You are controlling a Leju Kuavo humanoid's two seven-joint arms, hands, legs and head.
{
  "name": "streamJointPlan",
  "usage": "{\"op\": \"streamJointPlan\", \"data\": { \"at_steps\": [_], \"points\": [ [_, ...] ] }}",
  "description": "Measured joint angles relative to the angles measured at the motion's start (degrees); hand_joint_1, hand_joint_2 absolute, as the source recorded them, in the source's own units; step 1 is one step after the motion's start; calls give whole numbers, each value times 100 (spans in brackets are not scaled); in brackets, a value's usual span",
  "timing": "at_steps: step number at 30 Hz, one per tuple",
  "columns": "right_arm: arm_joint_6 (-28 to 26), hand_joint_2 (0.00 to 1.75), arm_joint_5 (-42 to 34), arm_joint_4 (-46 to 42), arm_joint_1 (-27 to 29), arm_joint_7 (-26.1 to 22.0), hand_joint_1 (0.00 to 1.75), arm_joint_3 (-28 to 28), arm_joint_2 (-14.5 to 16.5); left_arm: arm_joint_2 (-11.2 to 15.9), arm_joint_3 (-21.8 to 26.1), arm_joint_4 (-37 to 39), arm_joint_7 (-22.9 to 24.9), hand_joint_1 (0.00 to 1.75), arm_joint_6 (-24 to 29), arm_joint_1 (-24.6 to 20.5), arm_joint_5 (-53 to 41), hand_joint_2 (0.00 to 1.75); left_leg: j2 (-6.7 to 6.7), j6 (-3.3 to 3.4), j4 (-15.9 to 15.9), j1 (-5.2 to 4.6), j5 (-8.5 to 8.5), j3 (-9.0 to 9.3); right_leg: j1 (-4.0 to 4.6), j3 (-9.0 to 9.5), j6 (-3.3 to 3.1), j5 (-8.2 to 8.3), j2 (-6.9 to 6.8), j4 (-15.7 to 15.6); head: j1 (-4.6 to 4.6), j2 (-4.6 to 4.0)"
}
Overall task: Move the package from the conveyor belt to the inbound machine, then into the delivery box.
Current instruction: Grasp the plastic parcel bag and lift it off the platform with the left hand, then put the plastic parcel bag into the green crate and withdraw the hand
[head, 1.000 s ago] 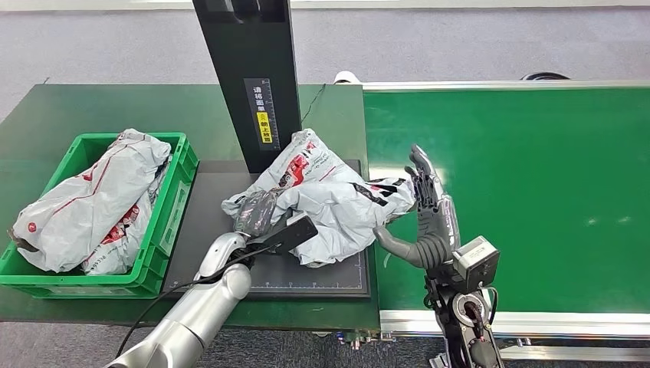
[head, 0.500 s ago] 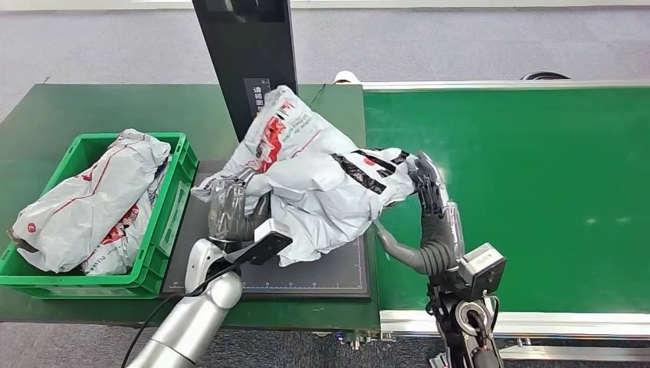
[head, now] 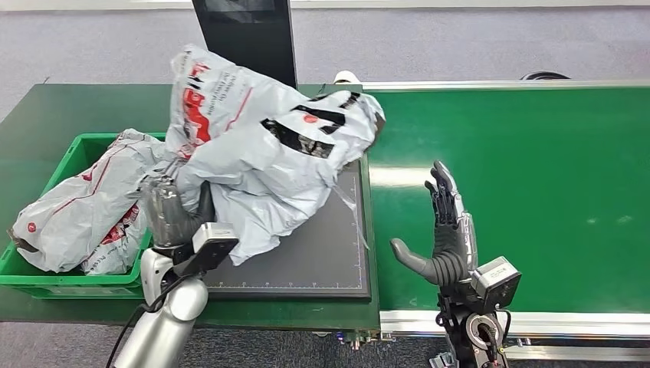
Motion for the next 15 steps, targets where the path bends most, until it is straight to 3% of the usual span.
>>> {"op": "streamJointPlan", "data": {
  "at_steps": [9,15],
  "points": [
    [1,175,8,-118,22,2,0,-127,-20,103,1022,-503,-19,175,70,199,-31,175,-1,0,-1,0,0,0,0,1,0,-1,0,0,1,1],
    [2,175,62,-221,154,2,0,-156,-20,88,1730,-531,359,175,71,263,-908,175,0,0,-1,0,0,0,0,-1,0,-1,0,0,1,0]
  ]
}}
